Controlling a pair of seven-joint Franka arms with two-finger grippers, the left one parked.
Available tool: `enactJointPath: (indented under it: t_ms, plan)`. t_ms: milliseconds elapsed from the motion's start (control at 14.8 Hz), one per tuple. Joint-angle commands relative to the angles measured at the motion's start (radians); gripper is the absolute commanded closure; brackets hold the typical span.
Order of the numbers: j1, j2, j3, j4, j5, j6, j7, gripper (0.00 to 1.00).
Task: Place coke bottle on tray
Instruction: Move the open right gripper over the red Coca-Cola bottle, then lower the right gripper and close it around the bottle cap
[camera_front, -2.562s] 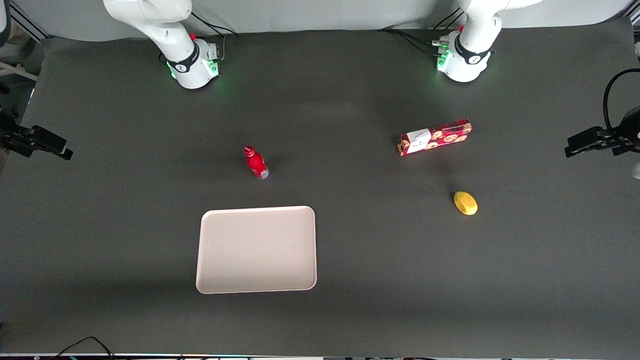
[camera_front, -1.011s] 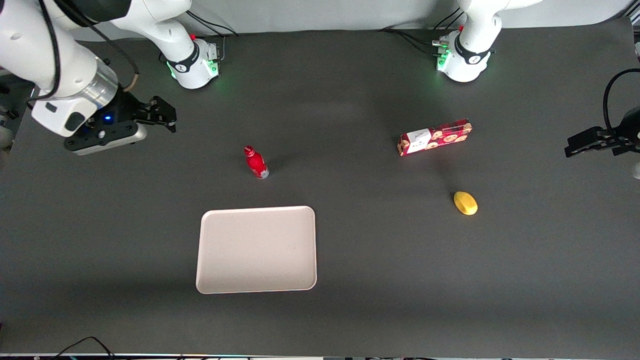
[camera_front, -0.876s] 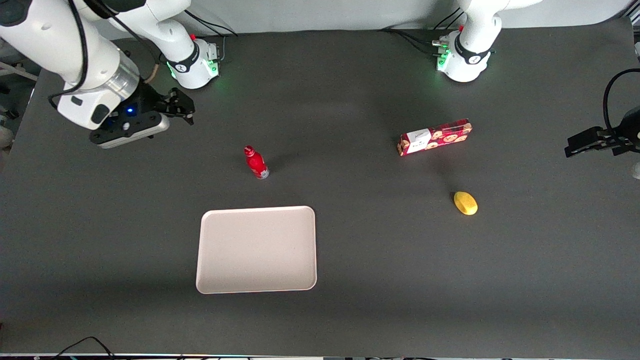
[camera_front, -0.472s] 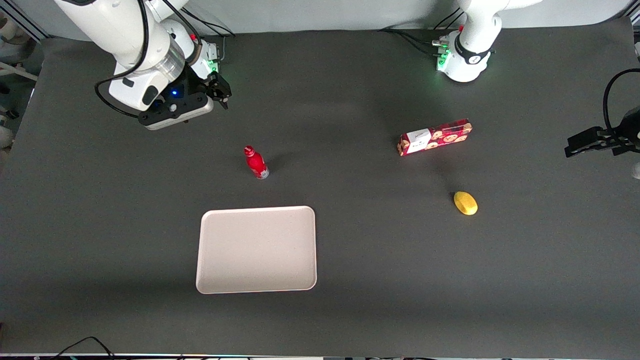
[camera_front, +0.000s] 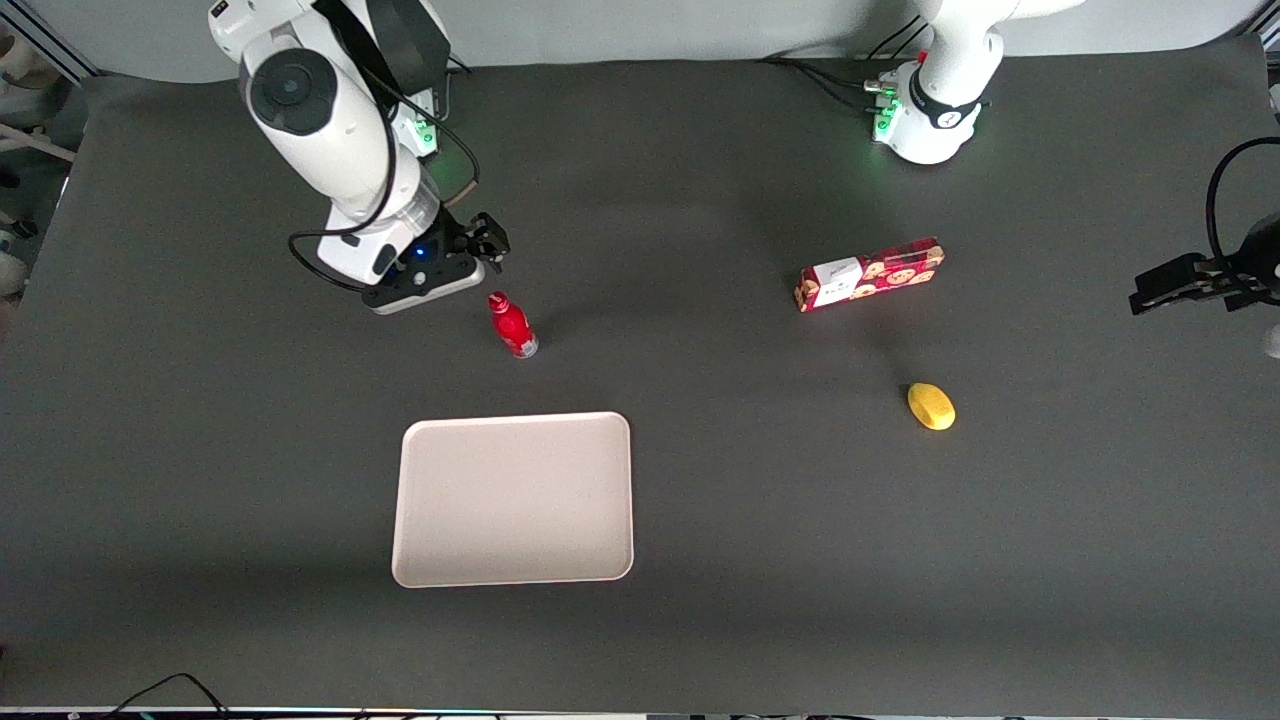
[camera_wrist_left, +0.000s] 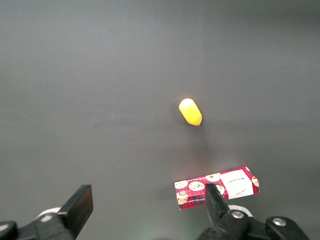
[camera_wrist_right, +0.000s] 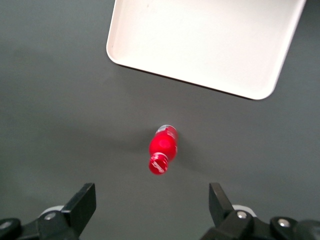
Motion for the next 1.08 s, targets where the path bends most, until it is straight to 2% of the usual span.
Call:
enactJointPath:
  t_ms: [0, 270, 1011]
  plan:
    - [0.004, 0.004, 0.01, -0.124, 0.013, 0.12, 0.029, 0.0]
    - [0.007, 0.025, 0.013, -0.234, 0.012, 0.254, 0.043, 0.0]
    - [0.009, 0.12, 0.048, -0.242, 0.013, 0.299, 0.045, 0.0]
